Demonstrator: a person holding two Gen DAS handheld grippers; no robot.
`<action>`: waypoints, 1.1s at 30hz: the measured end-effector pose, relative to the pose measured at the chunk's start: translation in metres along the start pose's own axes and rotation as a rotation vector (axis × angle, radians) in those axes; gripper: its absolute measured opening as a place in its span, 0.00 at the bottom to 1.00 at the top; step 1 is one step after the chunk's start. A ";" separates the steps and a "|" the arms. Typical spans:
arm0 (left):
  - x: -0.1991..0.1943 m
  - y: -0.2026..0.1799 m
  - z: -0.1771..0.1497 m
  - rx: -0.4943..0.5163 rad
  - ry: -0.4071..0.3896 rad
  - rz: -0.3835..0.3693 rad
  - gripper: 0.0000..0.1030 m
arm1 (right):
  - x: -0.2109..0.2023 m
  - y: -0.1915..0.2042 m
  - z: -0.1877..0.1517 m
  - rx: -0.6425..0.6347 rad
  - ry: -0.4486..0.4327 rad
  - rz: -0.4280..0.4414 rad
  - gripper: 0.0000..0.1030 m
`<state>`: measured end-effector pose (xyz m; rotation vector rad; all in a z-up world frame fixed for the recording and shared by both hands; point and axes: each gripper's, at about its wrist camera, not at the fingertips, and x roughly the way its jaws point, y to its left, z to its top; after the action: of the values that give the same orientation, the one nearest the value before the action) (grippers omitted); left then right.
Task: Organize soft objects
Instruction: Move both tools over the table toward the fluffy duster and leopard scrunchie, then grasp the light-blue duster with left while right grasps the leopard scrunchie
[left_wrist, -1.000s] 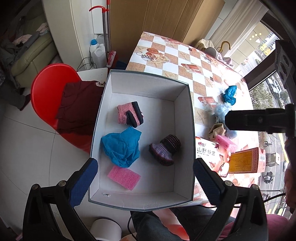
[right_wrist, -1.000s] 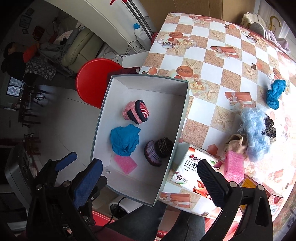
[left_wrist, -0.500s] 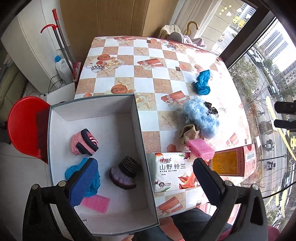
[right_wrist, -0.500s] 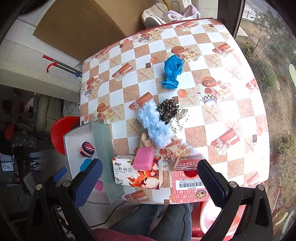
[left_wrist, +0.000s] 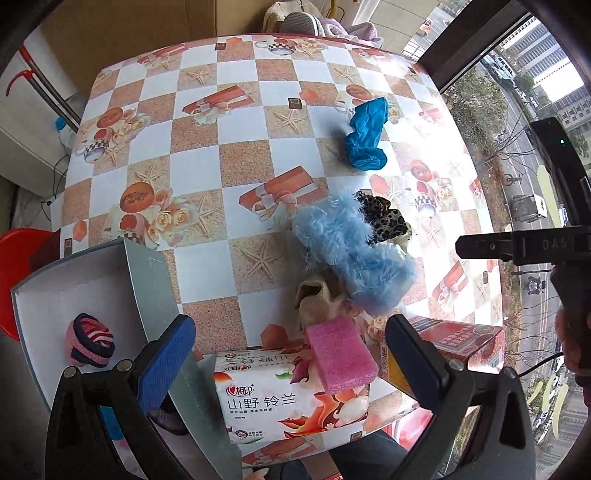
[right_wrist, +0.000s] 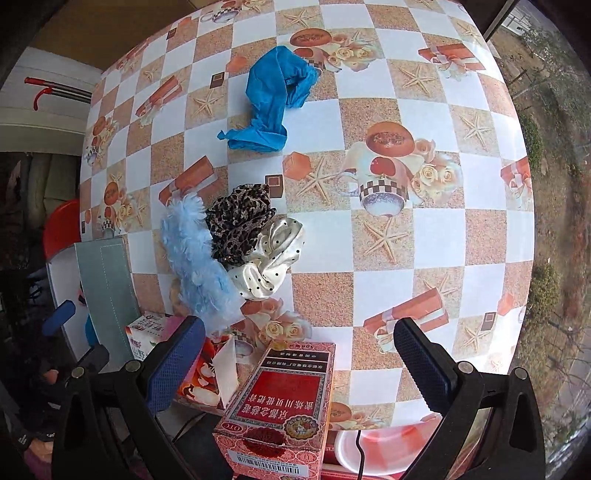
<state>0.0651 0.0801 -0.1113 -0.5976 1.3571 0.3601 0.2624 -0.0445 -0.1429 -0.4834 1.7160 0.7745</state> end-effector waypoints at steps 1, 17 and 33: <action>0.009 -0.006 0.006 0.008 0.017 0.007 1.00 | 0.009 0.002 0.009 -0.010 0.012 0.011 1.00; 0.098 -0.045 0.057 0.139 0.153 0.175 1.00 | 0.103 -0.006 0.077 -0.053 0.177 -0.001 1.00; 0.060 0.000 0.093 -0.028 0.111 0.043 1.00 | 0.037 -0.161 0.010 0.339 -0.071 0.084 1.00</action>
<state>0.1511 0.1289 -0.1606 -0.6198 1.4755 0.3863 0.3671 -0.1477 -0.2199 -0.1510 1.7652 0.5370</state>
